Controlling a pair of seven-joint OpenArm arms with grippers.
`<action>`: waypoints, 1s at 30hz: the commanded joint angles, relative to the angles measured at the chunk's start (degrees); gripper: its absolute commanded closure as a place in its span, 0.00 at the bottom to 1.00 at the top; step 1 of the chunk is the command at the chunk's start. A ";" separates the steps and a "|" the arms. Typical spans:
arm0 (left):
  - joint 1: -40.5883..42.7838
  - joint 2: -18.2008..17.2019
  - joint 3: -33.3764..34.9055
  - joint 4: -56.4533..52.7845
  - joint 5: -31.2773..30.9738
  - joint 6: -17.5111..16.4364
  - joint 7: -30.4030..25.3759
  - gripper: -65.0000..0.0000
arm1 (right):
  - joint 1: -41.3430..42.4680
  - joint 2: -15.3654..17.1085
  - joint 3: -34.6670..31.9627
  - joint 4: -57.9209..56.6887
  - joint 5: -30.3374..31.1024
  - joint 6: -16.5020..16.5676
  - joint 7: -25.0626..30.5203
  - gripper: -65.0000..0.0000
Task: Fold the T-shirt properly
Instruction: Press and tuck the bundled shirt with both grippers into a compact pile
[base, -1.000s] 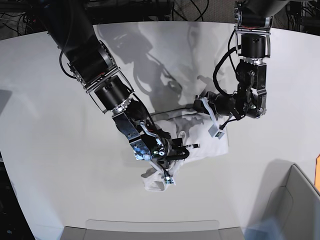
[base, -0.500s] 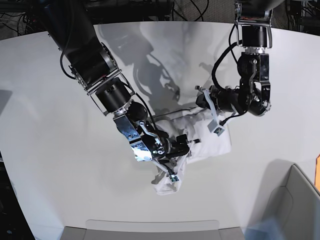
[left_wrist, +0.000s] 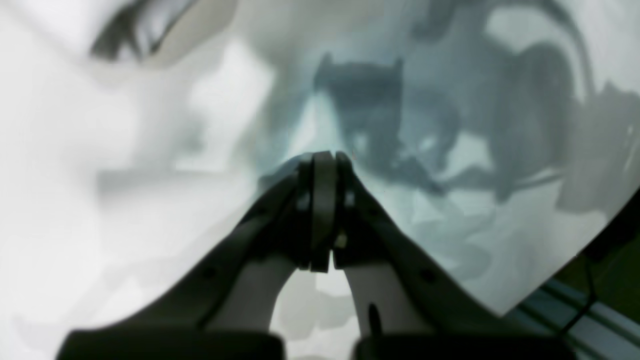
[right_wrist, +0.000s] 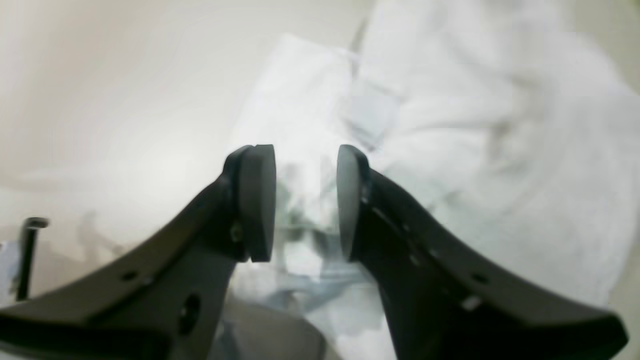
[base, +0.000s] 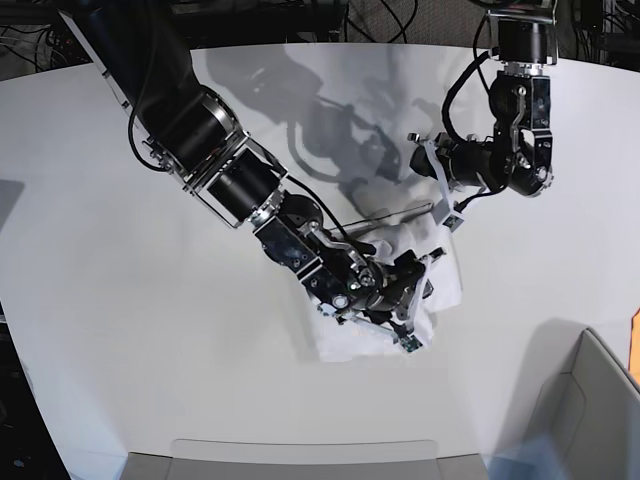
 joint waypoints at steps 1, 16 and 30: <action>-0.07 -0.32 -0.15 0.73 0.46 0.05 0.54 1.00 | 2.39 -0.90 0.32 0.03 0.22 0.16 1.39 0.68; -2.27 -0.32 -0.15 1.09 0.73 0.41 0.54 1.00 | -3.24 3.83 16.84 16.21 0.48 2.71 1.04 0.96; -11.23 0.64 -2.09 9.35 0.46 0.41 0.54 1.00 | -0.33 4.98 19.04 -12.01 0.40 13.26 1.83 0.96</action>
